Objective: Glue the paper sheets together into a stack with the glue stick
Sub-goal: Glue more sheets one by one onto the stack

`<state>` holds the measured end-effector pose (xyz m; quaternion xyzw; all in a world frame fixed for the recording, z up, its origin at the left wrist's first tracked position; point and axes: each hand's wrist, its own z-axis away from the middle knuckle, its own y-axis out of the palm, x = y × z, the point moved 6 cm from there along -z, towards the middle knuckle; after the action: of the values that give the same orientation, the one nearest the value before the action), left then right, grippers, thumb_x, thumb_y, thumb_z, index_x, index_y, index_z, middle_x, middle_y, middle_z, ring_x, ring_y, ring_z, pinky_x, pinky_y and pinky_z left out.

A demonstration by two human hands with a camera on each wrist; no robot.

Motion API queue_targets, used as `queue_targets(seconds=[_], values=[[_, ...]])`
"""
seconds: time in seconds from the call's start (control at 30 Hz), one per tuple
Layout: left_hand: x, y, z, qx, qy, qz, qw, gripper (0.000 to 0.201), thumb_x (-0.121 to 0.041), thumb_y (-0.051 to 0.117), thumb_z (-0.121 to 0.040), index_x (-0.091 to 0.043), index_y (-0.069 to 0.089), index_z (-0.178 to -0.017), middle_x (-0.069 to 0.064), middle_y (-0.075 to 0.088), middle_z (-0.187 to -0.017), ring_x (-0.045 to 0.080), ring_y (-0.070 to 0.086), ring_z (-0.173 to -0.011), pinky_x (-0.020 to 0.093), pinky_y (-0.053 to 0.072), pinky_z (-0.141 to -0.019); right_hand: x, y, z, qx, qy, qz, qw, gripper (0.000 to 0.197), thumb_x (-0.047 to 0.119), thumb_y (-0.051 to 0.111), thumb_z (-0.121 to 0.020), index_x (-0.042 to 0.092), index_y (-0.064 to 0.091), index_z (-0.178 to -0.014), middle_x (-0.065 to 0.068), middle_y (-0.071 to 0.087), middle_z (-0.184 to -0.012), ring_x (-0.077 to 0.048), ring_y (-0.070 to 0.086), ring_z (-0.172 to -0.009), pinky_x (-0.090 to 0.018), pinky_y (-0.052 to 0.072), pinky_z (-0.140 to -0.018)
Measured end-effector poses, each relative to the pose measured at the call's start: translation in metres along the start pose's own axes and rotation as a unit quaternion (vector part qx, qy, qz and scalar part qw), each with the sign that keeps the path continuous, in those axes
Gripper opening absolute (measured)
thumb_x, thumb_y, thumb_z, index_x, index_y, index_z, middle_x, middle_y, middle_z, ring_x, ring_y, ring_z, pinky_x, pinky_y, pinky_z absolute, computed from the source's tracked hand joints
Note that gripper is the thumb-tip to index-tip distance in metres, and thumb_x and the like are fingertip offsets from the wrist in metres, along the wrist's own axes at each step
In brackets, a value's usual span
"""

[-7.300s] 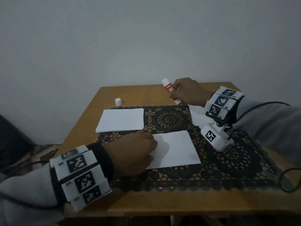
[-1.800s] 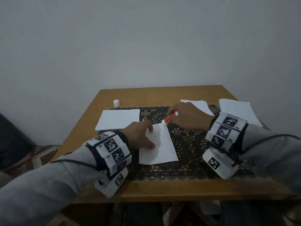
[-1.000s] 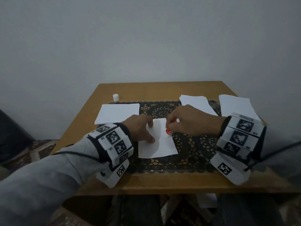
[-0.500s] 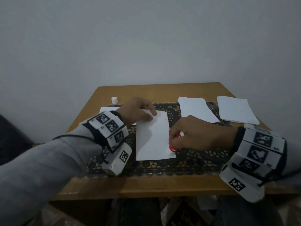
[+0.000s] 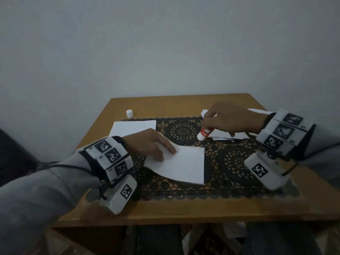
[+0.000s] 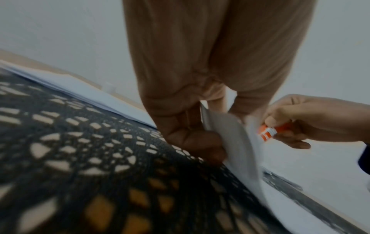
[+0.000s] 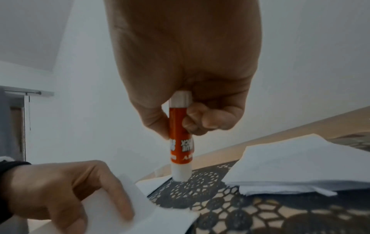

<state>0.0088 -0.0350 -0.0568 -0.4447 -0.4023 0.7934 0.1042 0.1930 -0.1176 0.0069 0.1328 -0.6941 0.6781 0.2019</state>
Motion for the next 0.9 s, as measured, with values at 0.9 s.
queue_targets(seconds=[0.9], values=[[-0.017, 0.017, 0.009, -0.066, -0.023, -0.201, 0.977, 0.045, -0.034, 0.076, -0.078, -0.03, 0.061, -0.12, -0.001, 0.05, -0.128, 0.017, 0.044, -0.112, 0.023, 0.035, -0.085, 0.006, 0.044, 0.006, 0.042, -0.049, 0.06, 0.996, 0.021, 0.026, 0.06, -0.088, 0.016, 0.077, -0.079, 0.004, 0.073, -0.083, -0.021, 0.066, -0.075, -0.045, 0.055, -0.073]])
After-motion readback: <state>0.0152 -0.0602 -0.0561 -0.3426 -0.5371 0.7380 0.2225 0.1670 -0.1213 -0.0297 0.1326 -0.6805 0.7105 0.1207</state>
